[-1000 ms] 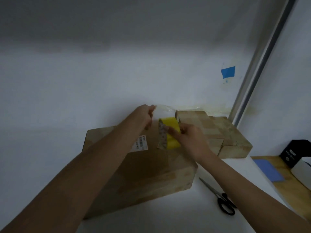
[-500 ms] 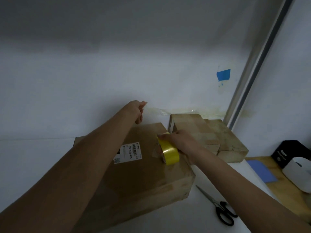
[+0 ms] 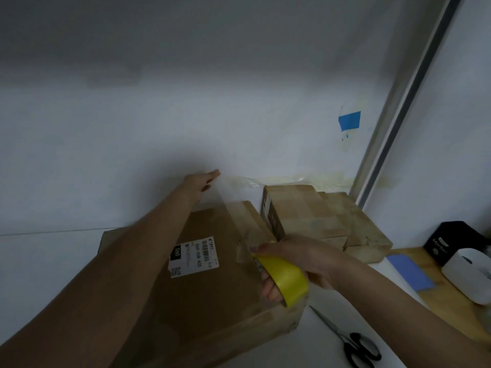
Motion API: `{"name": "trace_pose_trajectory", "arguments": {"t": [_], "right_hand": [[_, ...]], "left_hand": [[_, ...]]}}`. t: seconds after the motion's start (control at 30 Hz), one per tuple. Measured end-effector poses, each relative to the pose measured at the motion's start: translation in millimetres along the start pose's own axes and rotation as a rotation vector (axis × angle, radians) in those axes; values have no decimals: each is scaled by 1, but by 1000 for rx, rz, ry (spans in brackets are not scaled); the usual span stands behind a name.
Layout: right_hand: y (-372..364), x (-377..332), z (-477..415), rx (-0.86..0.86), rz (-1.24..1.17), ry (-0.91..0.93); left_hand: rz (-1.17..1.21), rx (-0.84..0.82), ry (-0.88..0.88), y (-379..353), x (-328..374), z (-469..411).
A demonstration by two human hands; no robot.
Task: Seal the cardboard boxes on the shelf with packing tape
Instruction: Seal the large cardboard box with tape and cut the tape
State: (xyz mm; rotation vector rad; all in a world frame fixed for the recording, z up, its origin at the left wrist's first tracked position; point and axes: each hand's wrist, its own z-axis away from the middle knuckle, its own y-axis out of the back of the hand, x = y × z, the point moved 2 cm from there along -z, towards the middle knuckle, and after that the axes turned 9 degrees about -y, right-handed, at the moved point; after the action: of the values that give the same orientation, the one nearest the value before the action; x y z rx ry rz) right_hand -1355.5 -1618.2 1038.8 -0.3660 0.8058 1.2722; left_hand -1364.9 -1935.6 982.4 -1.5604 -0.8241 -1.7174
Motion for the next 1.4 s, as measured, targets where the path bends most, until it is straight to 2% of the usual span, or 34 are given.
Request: {"name": "trace_pose_trajectory", "arguments": {"t": [0.13,0.33,0.6,0.7,1.2,1.4], "right_hand": [[-5,-2,-1,-43,-19,-24],[-3,-2,2,-66,-62,-46],[-3,4,-2,-159,-260,-169],[-3,4,0,-151,-260,-180],[4,5,-5,-103,-182,-140],[8,7,-6,-98,-170,-126]], "left_hand": [[-67,-88,29,-4,-19,-4],[-201,-125,-77,-13,-30,0],[-667,-229,-299,-14,-46,-3],[-733,-230,-313,-13,-47,-3],[-1003,-440,-29,-29,-44,2],[-979,-488,20,-26,-47,-6]]}}
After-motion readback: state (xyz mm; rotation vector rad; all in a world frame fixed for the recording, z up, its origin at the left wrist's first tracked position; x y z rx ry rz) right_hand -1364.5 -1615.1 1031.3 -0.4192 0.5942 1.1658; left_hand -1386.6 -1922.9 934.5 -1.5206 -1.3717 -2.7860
